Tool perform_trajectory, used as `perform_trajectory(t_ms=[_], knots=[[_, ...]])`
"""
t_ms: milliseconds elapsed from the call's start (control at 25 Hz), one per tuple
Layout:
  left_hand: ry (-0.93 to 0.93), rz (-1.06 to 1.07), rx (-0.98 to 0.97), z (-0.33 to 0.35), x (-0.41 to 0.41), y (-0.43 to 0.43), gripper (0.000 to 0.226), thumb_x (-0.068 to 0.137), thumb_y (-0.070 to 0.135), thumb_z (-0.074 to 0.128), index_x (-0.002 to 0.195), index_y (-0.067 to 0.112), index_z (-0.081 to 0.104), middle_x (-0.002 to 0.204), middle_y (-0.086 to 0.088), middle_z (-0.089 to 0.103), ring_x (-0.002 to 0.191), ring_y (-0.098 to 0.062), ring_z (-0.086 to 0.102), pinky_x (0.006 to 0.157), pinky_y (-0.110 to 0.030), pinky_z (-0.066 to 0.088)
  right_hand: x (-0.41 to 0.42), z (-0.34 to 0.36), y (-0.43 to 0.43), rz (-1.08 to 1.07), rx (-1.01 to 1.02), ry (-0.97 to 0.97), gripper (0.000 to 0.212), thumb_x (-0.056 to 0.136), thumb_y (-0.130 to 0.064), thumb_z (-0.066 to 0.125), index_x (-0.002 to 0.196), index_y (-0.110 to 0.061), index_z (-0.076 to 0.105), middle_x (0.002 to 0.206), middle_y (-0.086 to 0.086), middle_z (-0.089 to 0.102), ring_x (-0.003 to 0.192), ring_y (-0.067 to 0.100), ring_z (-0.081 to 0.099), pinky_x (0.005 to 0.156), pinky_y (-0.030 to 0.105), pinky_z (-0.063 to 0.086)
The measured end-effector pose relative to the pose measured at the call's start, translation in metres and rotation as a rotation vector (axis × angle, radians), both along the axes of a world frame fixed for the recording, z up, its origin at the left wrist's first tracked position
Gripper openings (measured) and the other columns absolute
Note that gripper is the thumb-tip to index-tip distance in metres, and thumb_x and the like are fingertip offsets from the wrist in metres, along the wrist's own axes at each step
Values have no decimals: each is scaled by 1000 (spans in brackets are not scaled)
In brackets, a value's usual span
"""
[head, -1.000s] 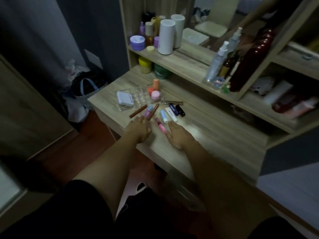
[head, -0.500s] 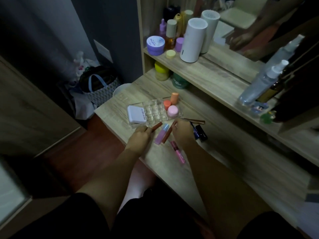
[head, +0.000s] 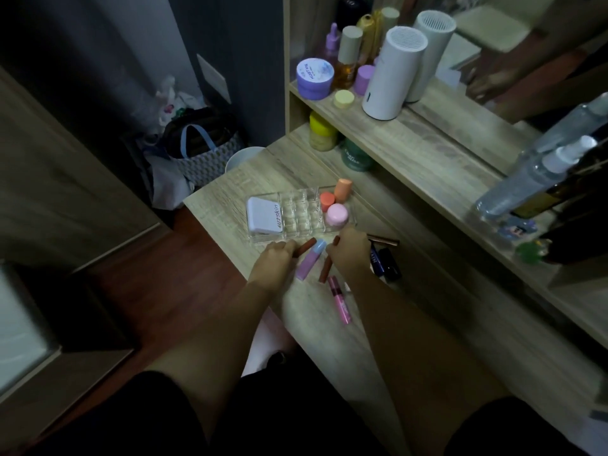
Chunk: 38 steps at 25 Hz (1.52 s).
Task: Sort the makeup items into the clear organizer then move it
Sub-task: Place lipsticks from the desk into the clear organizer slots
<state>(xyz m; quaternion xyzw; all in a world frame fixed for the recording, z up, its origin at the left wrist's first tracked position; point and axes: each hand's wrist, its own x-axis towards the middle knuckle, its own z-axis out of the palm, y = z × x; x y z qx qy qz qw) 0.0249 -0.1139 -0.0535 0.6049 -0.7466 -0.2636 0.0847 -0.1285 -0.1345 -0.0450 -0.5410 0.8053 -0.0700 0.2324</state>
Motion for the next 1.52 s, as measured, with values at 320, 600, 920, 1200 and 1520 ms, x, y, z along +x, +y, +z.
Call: perform_trajectory(t_ms=[320, 600, 920, 1200, 1520], knots=[[311, 274, -98, 30, 13, -11, 27, 81, 21, 68, 105, 10, 60, 85, -3, 68, 74, -19, 67, 69, -27, 54, -28, 45, -4, 20, -198, -393, 27, 80, -19, 70, 105, -12, 65, 87, -2, 69, 73, 4, 63, 61, 12, 47], [423, 396, -194, 62, 26, -75, 21, 79, 20, 70, 97, 12, 61, 76, 5, 67, 71, -8, 63, 64, -12, 47, -5, 77, -55, 126, -486, -783, 30, 85, -11, 66, 115, -13, 63, 94, -13, 66, 79, -19, 62, 69, 1, 50], [254, 288, -180, 36, 21, -97, 28, 82, 14, 68, 106, 4, 59, 94, -18, 74, 88, -28, 70, 76, -27, 51, 9, 26, -85, 242, -472, -630, 37, 81, -13, 71, 118, -12, 64, 101, 6, 75, 84, 5, 70, 81, 21, 57], [185, 220, -190, 24, 24, -106, 24, 77, 7, 71, 97, -3, 64, 94, -22, 70, 85, -33, 66, 70, -21, 39, 8, 5, -91, 313, -422, -619, 31, 82, -11, 69, 113, -6, 64, 96, 4, 71, 78, 1, 65, 72, 12, 56], [241, 250, -105, 27, 24, -100, 40, 77, 9, 73, 114, 1, 62, 113, -19, 63, 84, -27, 69, 79, -27, 51, 7, 10, -87, 329, -353, -605, 37, 81, -11, 70, 117, -5, 62, 104, 13, 70, 88, 14, 68, 81, 24, 58]])
